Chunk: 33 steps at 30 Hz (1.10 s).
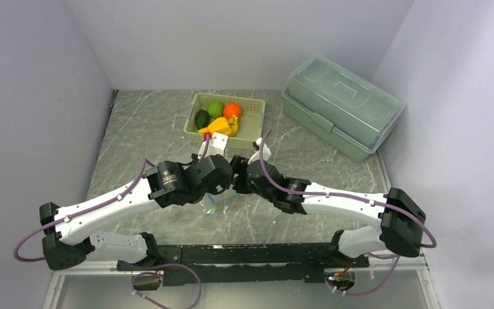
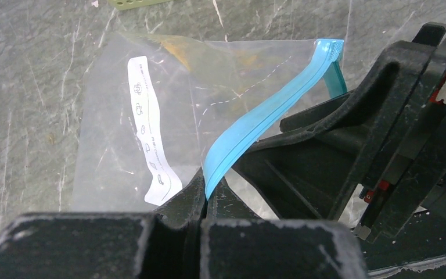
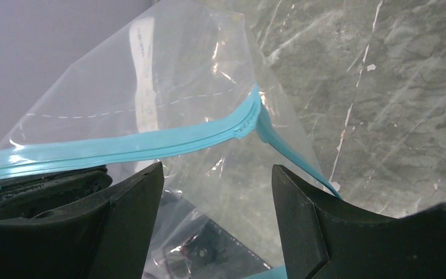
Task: Place the food in the zip-top bag and seal the zipper
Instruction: Open the zipper of the food storage bag.
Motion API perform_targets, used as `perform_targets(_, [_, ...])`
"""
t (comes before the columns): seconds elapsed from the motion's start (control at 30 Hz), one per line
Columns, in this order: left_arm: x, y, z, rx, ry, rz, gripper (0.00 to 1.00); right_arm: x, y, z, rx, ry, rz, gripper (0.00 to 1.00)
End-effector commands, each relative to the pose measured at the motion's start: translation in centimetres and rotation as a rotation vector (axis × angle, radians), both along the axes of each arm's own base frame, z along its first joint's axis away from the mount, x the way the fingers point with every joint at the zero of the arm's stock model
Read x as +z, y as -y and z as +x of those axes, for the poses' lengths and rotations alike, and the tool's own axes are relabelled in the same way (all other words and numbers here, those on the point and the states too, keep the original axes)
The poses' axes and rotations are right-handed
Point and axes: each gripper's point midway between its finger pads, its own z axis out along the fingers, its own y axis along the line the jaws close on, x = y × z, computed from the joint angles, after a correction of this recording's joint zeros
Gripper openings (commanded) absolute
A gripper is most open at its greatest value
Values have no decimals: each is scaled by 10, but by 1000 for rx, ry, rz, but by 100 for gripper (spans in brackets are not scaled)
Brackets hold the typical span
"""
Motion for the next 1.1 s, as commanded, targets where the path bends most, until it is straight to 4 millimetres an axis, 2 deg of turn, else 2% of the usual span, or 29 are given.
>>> perform_targets(0.0, [5,-1,5,14,39,14,0,39,-6,5,6,75,65,72])
perform_targets(0.17, [2,-11,8,48,54,68,0,52,8,9,-15,139,17,74])
perform_targets(0.3, [1,-16,11,65,72,97,0,53,22,10,-31,172,-46,75])
perform_targets(0.67, [-8,-22,16,85,84,167,0,69,48,0,-10,242,-73,75])
perform_targets(0.87, [-9,-33,16,106,91,199,0,87,86,1,-79,317,-116,75])
perform_targets(1.07, [-10,-45,18,125,93,213,1,96,116,19,-151,355,-243,75])
